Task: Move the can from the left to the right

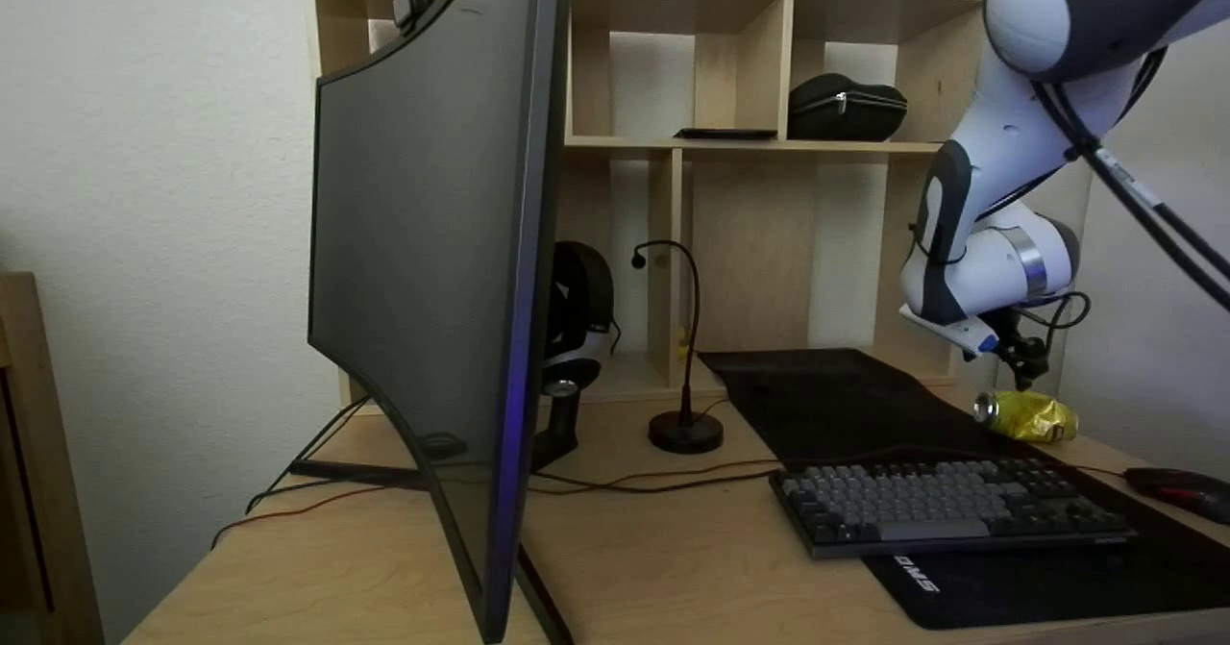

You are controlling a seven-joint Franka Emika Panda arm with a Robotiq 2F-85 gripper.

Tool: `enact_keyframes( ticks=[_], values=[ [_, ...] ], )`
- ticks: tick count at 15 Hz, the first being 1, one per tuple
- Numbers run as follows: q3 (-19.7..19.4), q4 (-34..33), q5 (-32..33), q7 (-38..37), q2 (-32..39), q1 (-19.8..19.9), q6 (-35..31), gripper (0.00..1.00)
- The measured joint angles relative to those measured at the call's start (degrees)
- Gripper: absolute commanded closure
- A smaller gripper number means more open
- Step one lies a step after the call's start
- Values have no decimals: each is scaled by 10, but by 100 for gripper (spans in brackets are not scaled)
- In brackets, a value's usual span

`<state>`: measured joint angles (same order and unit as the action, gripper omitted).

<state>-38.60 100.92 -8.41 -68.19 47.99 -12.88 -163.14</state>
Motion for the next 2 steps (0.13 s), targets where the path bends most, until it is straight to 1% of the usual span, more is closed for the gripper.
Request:
enact_keyframes(
  ticks=[2],
  values=[
    [20,45,10,49,-51,5,-19,0]
  ],
)
